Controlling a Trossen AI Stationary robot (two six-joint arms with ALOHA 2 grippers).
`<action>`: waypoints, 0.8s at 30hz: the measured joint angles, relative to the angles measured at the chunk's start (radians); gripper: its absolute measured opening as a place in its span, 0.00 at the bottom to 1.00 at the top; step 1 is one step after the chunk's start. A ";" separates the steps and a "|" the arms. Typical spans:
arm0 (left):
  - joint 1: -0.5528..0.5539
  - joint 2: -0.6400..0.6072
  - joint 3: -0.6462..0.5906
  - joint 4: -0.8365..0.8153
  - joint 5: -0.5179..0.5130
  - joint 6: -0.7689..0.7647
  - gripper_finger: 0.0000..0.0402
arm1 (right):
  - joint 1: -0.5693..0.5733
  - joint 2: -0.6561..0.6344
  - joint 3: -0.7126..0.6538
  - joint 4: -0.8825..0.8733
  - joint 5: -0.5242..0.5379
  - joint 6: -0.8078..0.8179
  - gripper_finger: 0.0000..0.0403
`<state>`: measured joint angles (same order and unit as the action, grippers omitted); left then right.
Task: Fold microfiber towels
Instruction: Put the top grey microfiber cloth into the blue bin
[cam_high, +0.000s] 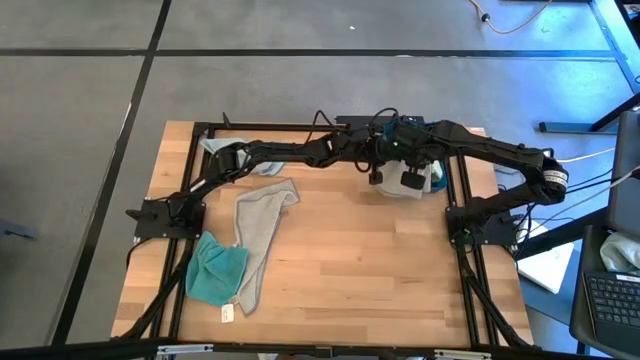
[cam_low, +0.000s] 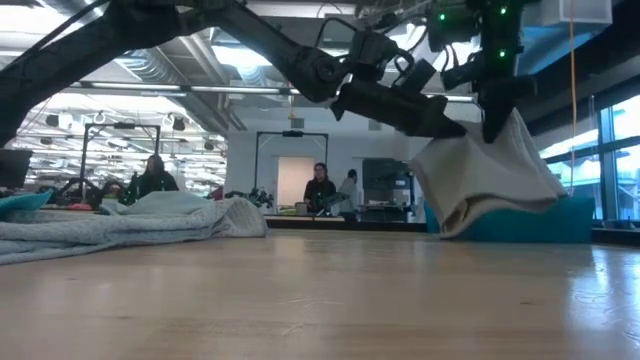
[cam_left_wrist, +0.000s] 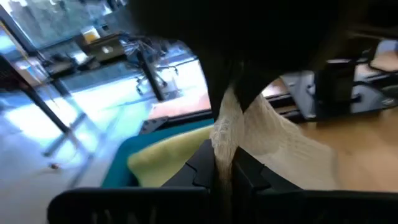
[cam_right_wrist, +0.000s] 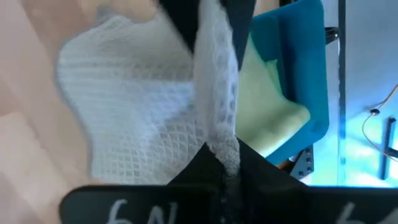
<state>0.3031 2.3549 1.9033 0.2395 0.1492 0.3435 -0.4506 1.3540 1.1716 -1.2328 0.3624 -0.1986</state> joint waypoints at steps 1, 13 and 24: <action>0.000 0.000 0.000 -0.005 -0.017 0.020 0.04 | -0.015 0.000 -0.006 0.006 -0.013 -0.015 0.02; -0.005 0.000 0.080 -0.255 -0.009 0.143 0.16 | -0.129 0.001 -0.092 0.083 -0.043 -0.070 0.02; 0.000 -0.024 0.167 -0.473 -0.199 0.157 0.43 | -0.234 0.002 -0.098 0.146 -0.024 -0.153 0.03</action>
<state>0.3028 2.3309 2.0704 -0.2335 -0.0496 0.5004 -0.6845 1.3563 1.0740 -1.0870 0.3386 -0.3513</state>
